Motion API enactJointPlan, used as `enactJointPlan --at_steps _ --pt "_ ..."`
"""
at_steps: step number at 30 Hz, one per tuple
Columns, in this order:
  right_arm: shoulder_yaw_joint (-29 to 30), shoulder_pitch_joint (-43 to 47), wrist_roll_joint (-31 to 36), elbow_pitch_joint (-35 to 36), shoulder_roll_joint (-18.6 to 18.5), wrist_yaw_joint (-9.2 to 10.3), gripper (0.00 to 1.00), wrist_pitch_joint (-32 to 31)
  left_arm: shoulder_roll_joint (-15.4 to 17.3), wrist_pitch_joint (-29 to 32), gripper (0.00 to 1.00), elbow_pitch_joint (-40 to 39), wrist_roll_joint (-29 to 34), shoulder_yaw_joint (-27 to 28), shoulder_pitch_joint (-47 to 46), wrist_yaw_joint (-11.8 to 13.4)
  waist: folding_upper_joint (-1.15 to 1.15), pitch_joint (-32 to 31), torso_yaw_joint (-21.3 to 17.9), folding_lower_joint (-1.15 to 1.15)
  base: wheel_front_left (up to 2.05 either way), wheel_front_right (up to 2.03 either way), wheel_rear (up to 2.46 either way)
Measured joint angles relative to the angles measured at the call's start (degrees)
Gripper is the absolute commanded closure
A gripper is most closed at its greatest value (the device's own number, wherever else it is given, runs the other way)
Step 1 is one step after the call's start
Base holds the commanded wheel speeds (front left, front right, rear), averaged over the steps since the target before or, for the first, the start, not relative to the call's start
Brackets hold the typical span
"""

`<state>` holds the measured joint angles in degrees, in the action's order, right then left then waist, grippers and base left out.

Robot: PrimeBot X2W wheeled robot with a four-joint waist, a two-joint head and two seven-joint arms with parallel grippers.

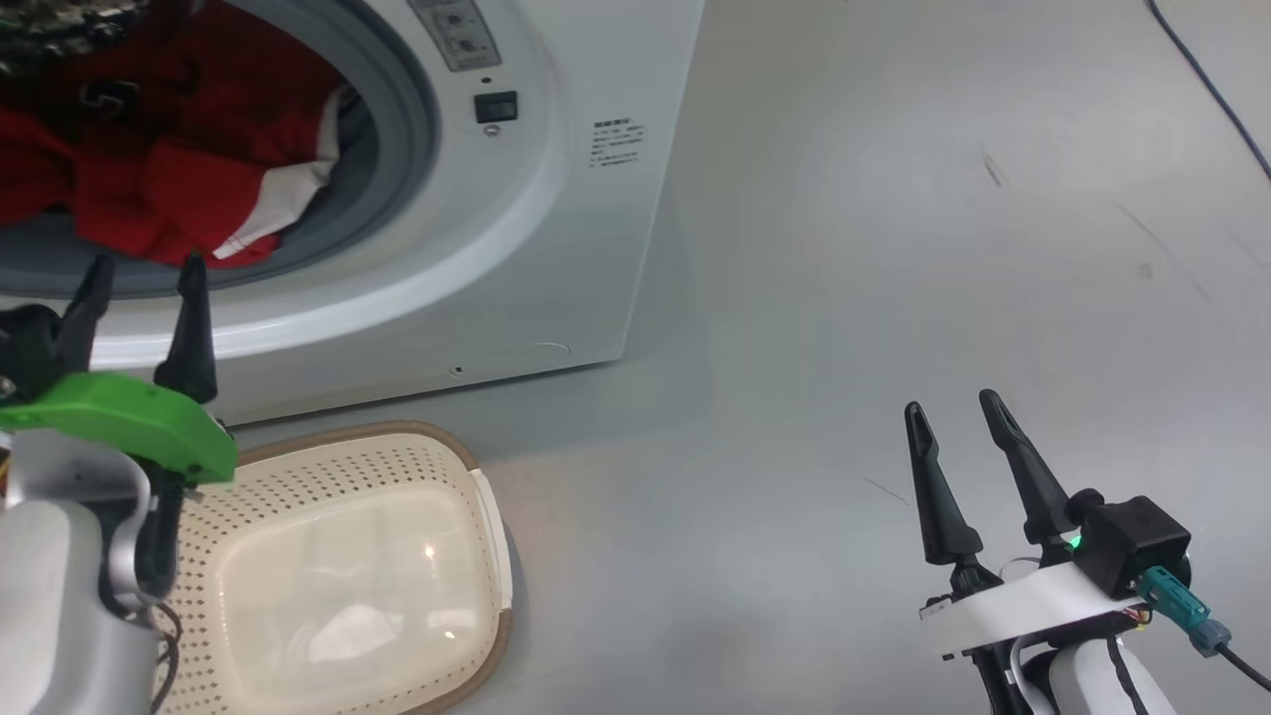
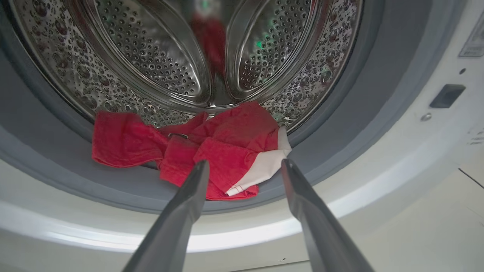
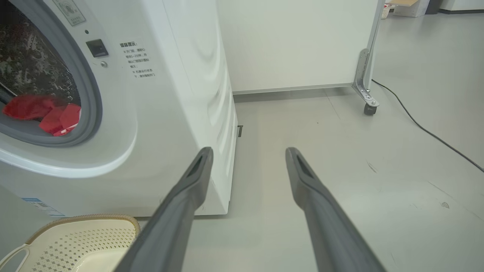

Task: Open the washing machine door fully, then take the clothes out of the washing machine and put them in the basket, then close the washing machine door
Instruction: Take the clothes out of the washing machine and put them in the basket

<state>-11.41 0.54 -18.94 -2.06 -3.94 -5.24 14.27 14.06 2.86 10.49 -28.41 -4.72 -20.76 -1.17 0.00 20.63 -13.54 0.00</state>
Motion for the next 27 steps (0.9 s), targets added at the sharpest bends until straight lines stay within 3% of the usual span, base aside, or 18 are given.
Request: enactJointPlan --at_steps 14,23,27 --pt "-0.8 -2.9 0.0 0.0 1.0 -0.01 0.00 0.0 5.1 9.7 0.00 8.6 2.2 -1.1 -12.9 0.4 0.00 7.5 -7.7 0.00 0.00 0.00 0.00" --pt "-1.9 -3.8 0.0 -0.3 1.4 -0.19 0.00 0.0 6.6 14.5 0.00 14.7 3.8 -1.0 -19.8 3.2 0.00 9.4 -9.5 0.00 0.00 0.00 0.00" --pt "-2.1 -4.0 -0.1 -0.4 1.5 -0.19 0.00 0.0 7.1 15.1 0.00 15.6 4.5 -1.3 -21.5 3.2 0.00 9.6 -9.8 0.00 0.00 0.00 0.00"
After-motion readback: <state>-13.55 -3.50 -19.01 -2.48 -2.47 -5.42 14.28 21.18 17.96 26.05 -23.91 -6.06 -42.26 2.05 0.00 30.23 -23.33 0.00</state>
